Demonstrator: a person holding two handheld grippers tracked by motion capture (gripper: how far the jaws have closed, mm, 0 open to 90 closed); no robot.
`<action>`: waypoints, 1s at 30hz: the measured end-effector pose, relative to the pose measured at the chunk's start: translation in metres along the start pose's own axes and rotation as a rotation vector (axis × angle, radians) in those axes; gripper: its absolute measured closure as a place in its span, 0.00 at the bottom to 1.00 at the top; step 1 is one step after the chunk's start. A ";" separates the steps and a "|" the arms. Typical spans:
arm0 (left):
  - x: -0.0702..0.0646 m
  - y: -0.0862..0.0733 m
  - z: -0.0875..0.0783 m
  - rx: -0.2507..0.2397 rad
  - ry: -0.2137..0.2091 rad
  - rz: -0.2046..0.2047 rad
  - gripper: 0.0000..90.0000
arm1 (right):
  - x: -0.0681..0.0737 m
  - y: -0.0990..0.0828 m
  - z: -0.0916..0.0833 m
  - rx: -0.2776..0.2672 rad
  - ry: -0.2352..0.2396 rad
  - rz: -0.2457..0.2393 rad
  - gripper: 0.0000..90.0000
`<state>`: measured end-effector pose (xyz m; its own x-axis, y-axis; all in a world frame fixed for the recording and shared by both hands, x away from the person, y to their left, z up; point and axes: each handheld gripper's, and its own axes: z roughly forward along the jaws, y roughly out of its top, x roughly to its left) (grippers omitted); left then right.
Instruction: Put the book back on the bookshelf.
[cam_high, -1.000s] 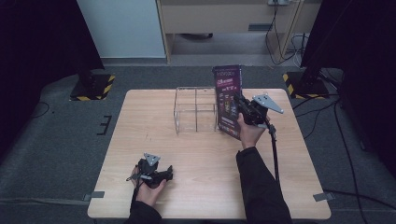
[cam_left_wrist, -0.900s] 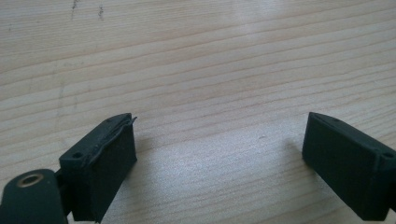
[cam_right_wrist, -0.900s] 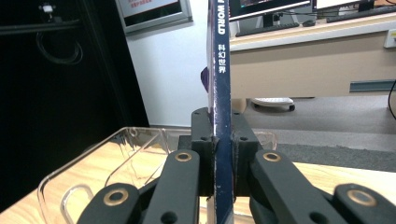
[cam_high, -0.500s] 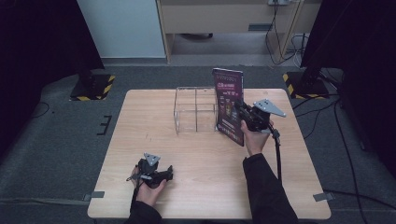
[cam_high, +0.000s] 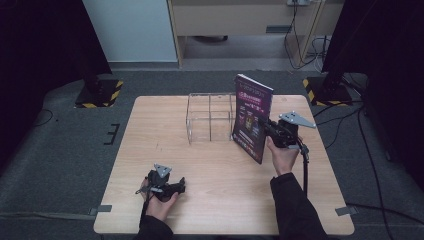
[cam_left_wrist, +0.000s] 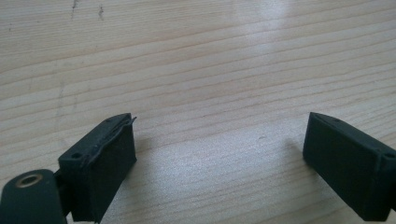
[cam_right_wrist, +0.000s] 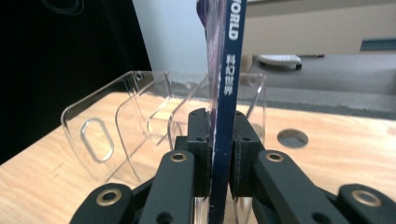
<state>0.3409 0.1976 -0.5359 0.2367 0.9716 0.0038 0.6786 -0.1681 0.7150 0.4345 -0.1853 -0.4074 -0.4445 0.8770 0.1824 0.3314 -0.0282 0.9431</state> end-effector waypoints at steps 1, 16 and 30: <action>0.000 0.000 0.000 0.000 -0.001 0.000 0.09 | 0.000 -0.001 -0.003 0.010 0.001 -0.004 0.91; 0.000 0.000 0.000 0.000 -0.001 -0.003 0.09 | -0.001 -0.030 -0.037 0.097 0.043 -0.015 0.91; -0.001 0.000 0.000 0.001 0.000 -0.003 0.09 | 0.004 -0.040 -0.051 0.099 0.064 -0.022 0.88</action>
<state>0.3411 0.1970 -0.5360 0.2344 0.9721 0.0020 0.6797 -0.1653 0.7147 0.3771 -0.2055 -0.4307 -0.5038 0.8444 0.1823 0.4003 0.0412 0.9155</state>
